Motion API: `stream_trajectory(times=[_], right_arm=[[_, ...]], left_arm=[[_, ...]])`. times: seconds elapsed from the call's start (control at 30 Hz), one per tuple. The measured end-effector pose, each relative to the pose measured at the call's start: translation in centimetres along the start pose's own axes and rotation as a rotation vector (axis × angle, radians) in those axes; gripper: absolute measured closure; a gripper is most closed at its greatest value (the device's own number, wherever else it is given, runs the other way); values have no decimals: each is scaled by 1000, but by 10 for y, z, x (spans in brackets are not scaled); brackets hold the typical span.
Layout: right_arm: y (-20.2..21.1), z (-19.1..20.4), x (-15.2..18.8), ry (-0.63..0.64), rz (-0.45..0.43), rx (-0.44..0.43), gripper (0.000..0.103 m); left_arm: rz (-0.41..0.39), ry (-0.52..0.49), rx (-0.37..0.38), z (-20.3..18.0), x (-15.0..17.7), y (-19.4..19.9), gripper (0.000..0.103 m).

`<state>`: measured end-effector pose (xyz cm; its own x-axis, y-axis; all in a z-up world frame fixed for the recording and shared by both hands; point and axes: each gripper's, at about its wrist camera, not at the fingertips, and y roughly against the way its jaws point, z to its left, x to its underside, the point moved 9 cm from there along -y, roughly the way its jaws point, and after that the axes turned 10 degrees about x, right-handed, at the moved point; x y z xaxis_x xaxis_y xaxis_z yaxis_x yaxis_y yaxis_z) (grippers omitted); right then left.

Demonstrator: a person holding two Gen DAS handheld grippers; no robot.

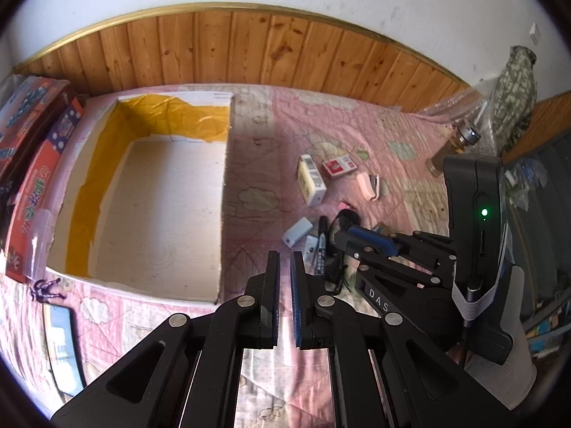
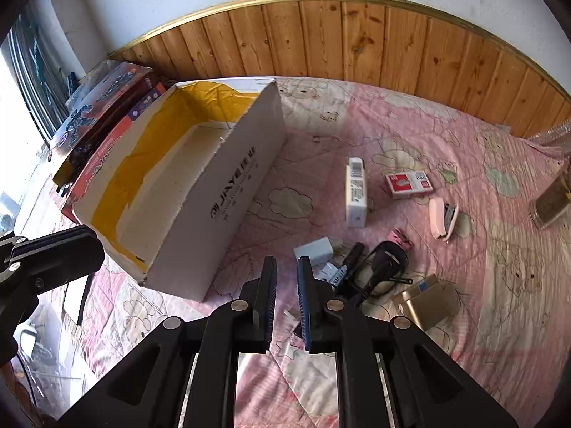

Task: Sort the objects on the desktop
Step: 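Grasp the gold tin with the right tool while the left tool grasps the black sunglasses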

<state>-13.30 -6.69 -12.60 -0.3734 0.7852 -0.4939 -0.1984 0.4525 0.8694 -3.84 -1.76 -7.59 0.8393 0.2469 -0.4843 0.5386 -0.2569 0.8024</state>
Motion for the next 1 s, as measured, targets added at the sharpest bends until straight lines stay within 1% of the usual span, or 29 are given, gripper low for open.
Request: stream_trajectory(times=[0.03, 0.1, 0.17, 0.23, 0.3, 0.33, 0.37, 0.4, 0.47, 0.53, 0.6, 0.73, 0.87, 1.0], right_arm=[[-6, -9, 0, 8, -1, 18, 89], [-6, -20, 6, -16, 3, 15, 89], [-5, -29, 14, -37, 12, 25, 87], [-3, -37, 22, -59, 20, 29, 84], [-10, -47, 24, -81, 42, 15, 79], [-11, -51, 27, -92, 48, 11, 74], [-13, -55, 30, -102, 57, 12, 65], [-12, -60, 33, -113, 69, 17, 61], [-13, -71, 37, -131, 68, 23, 49], [-14, -86, 41, -162, 71, 33, 42], [-21, -100, 46, -190, 69, 23, 40], [-37, -120, 59, -214, 95, 10, 37], [-52, -125, 63, -175, 110, 0, 32], [-74, -126, 65, -110, 123, 6, 32]], left_arm=[[14, -8, 7, -5, 2, -6, 97], [38, -21, 16, -14, 5, -15, 97], [59, -34, 27, -22, 6, -24, 97], [80, -42, 34, -28, 8, -32, 92], [99, -51, 43, -34, 9, -40, 77], [107, -53, 44, -36, 9, -44, 75], [116, -56, 50, -38, 9, -48, 73], [128, -57, 53, -40, 10, -53, 69], [152, -54, 54, -42, 13, -65, 66], [186, -49, 65, -44, 16, -79, 65], [206, -48, 57, -44, 18, -92, 64], [235, -34, 35, -37, 18, -117, 64], [243, -11, 41, -32, 15, -134, 64], [268, 11, 32, -30, 15, -151, 64]])
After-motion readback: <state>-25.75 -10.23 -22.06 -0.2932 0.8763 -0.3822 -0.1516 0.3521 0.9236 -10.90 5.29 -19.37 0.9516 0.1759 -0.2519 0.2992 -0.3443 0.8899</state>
